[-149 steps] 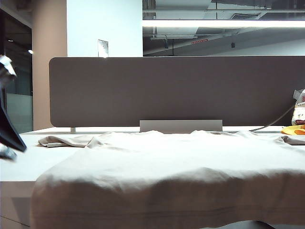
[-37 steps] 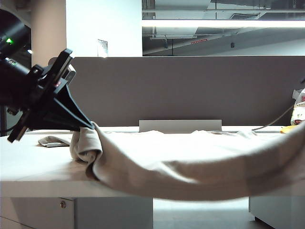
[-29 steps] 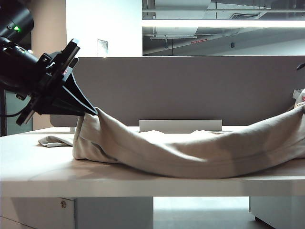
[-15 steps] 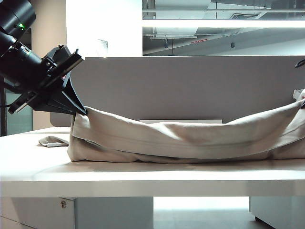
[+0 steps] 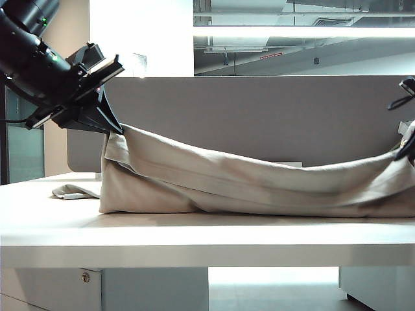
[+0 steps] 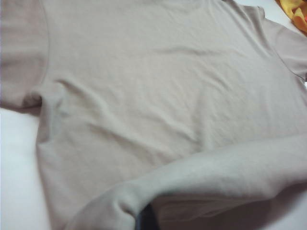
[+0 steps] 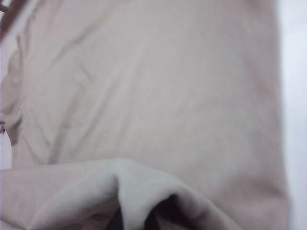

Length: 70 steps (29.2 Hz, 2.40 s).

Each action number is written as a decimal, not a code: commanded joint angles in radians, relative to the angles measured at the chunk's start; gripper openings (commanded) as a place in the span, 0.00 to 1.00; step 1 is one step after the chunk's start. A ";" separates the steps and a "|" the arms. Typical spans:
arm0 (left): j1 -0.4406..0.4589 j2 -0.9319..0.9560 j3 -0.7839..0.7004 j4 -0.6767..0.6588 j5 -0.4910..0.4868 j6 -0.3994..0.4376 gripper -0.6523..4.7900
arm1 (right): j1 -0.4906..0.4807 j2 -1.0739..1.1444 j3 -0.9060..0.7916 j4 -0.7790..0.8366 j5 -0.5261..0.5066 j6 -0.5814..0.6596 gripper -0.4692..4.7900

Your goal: Fold the bottom side of the T-shirt horizontally towards the center, about one-third of the way, then fold the sleeve back towards the center, creating a straight line along the edge of the T-shirt, and finally fold the bottom of the T-shirt up towards the top, creating a neat rectangle.

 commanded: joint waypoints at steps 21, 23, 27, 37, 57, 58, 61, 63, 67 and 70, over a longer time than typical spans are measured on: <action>0.003 0.163 0.108 0.032 -0.092 0.071 0.11 | 0.003 0.134 0.182 0.027 0.040 0.000 0.08; 0.007 0.188 0.142 0.011 -0.092 0.073 0.11 | 0.007 0.146 0.193 0.028 0.041 0.000 0.08; 0.014 0.239 0.200 -0.029 -0.091 0.072 0.11 | 0.010 0.165 0.211 0.031 0.045 -0.001 0.08; 0.024 0.301 0.212 -0.033 -0.137 0.077 0.11 | 0.010 0.182 0.223 0.090 0.067 -0.001 0.08; 0.026 0.330 0.237 0.056 -0.163 0.110 0.19 | 0.030 0.250 0.251 0.142 0.113 -0.009 0.34; 0.026 0.330 0.242 0.056 -0.163 0.110 0.29 | 0.030 0.250 0.255 0.140 0.121 -0.009 0.42; 0.026 0.330 0.244 0.070 -0.164 0.110 0.73 | 0.030 0.250 0.256 0.152 0.134 -0.009 0.57; 0.026 0.330 0.244 0.073 -0.164 0.110 0.91 | 0.030 0.250 0.256 0.161 0.135 -0.012 0.60; 0.026 0.330 0.244 0.074 -0.164 0.134 0.97 | 0.031 0.250 0.257 0.178 0.138 -0.047 0.60; 0.029 0.330 0.244 0.070 -0.164 0.132 1.00 | 0.030 0.247 0.260 0.176 0.135 -0.050 0.63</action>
